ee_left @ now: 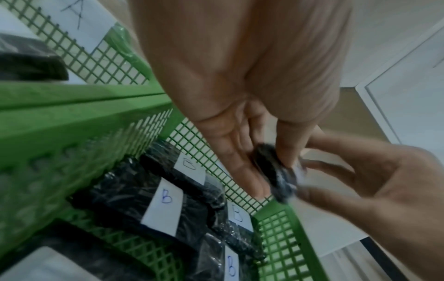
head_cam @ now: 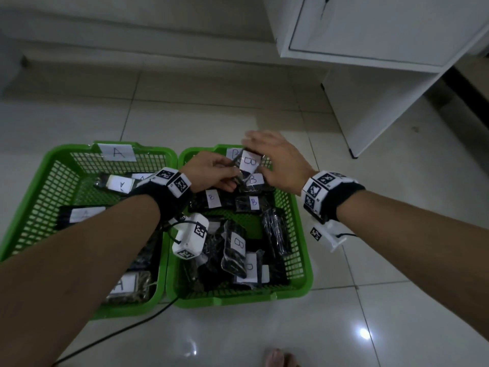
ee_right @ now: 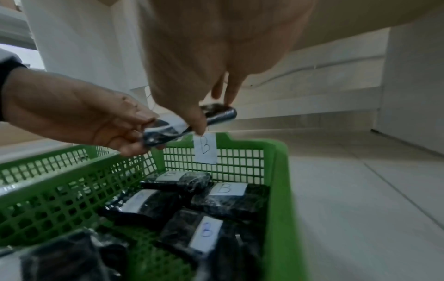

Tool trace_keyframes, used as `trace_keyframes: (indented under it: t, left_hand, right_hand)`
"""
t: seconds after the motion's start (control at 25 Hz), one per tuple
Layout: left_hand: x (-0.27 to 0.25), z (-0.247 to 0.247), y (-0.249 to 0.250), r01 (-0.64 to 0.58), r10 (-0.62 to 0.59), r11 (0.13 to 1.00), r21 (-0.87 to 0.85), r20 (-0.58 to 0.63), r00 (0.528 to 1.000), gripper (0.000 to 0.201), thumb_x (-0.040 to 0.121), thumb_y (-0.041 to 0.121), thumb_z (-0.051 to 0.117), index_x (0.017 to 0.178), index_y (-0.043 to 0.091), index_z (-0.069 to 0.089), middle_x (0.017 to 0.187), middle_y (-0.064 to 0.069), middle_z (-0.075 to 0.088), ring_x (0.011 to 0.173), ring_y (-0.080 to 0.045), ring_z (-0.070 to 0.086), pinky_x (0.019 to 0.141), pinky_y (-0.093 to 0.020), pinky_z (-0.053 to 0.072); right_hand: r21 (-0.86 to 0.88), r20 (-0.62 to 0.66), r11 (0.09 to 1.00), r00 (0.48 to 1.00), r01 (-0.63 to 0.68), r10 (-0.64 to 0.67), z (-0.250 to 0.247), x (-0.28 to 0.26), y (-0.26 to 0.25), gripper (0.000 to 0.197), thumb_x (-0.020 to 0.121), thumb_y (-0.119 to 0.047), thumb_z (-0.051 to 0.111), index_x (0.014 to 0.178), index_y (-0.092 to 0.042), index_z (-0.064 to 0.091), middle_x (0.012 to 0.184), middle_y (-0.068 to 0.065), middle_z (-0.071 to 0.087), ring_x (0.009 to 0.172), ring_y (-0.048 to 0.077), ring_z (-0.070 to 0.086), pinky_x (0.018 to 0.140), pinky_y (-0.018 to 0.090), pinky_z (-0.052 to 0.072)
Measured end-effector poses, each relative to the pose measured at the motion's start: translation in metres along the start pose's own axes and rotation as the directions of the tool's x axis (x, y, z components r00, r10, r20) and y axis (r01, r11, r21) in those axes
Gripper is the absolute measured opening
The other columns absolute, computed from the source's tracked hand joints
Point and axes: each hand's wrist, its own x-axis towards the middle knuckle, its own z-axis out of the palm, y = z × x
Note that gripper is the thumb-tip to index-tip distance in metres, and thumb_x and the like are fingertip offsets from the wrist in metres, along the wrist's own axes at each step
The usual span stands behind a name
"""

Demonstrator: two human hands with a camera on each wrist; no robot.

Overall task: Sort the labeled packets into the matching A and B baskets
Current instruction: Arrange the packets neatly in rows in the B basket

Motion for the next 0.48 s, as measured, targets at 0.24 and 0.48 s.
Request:
trace_keyframes:
  t: [0.24, 0.48]
  left_hand:
    - [0.003, 0.007, 0.000, -0.171, 0.223, 0.946, 0.275, -0.171, 0.960, 0.032, 0.073, 0.024, 0.087, 0.089, 0.011, 0.061, 0.087, -0.006, 0.072, 0.070, -0.014, 0.071, 0.064, -0.025, 0.058]
    - [0.004, -0.011, -0.014, -0.135, 0.104, 0.249, 0.959, 0.112, 0.988, 0.071, 0.070, 0.050, 0.084, 0.126, 0.019, 0.053, 0.130, -0.007, 0.054, 0.118, -0.027, 0.051, 0.093, -0.040, 0.049]
  right_hand:
    - [0.667, 0.263, 0.375, 0.674, -0.644, 0.690, -0.001, 0.017, -0.031, 0.054, 0.068, -0.046, 0.091, 0.096, -0.002, 0.075, 0.097, 0.013, 0.078, 0.076, 0.025, 0.077, 0.068, 0.043, 0.065]
    - [0.064, 0.201, 0.910, 0.898, -0.410, 0.390, 0.006, 0.009, -0.019, 0.055, 0.065, -0.040, 0.090, 0.109, -0.018, 0.063, 0.101, 0.001, 0.070, 0.090, 0.022, 0.068, 0.071, 0.029, 0.053]
